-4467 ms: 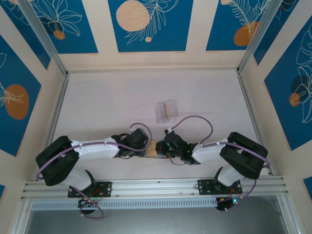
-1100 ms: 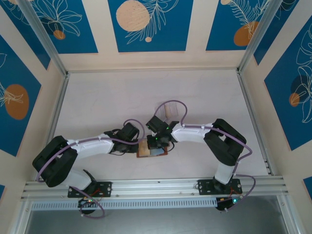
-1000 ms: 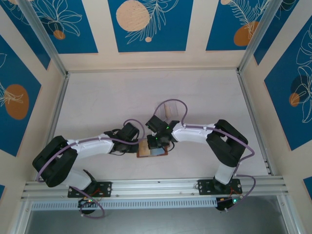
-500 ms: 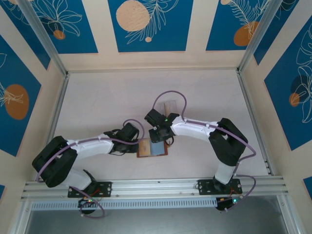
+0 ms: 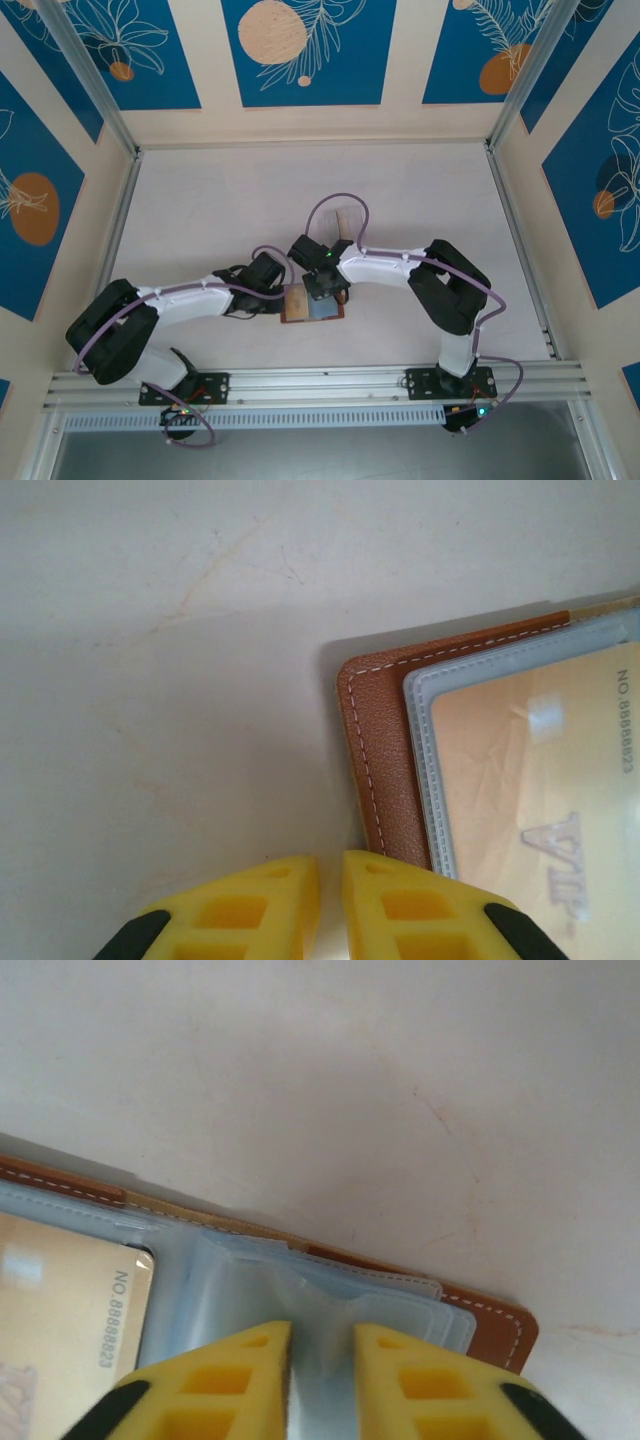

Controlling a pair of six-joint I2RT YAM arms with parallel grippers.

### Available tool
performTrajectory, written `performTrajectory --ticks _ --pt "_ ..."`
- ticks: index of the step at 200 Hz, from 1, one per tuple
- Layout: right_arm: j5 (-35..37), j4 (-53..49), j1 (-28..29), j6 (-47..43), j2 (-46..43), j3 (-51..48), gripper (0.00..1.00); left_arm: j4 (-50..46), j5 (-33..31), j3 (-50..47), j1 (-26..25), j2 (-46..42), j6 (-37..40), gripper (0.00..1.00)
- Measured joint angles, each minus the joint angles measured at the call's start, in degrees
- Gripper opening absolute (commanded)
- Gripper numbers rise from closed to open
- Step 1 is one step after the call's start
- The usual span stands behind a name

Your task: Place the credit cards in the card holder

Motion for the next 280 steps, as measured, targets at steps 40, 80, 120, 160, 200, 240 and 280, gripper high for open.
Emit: performTrajectory --ticks 40,80,120,160,200,240,280 --pt "0.13 0.39 0.44 0.96 -0.15 0.02 0.0 0.02 0.0 -0.02 0.0 -0.02 0.0 0.16" --pt "0.09 -0.39 0.37 0.68 -0.57 0.24 0.0 0.2 -0.02 -0.11 0.0 -0.07 0.02 0.16" --pt "-1.97 -1.01 0.17 0.5 -2.29 0.59 0.0 0.22 -0.02 -0.11 -0.07 -0.04 0.04 0.16" --pt "-6.71 0.37 -0.22 0.59 -4.52 0.59 0.0 0.59 -0.02 -0.28 -0.09 -0.04 0.02 0.16" --pt "-9.79 1.64 -0.37 1.4 -4.61 1.01 0.0 0.66 -0.02 -0.33 -0.11 -0.07 0.02 0.16" --pt "-11.37 2.45 -0.57 2.1 -4.52 2.47 0.04 0.68 -0.04 -0.33 -0.2 -0.07 0.02 0.16" --pt "-13.22 2.97 -0.98 2.93 -4.28 2.47 0.19 0.72 -0.02 -0.33 -0.22 -0.07 0.0 0.16"
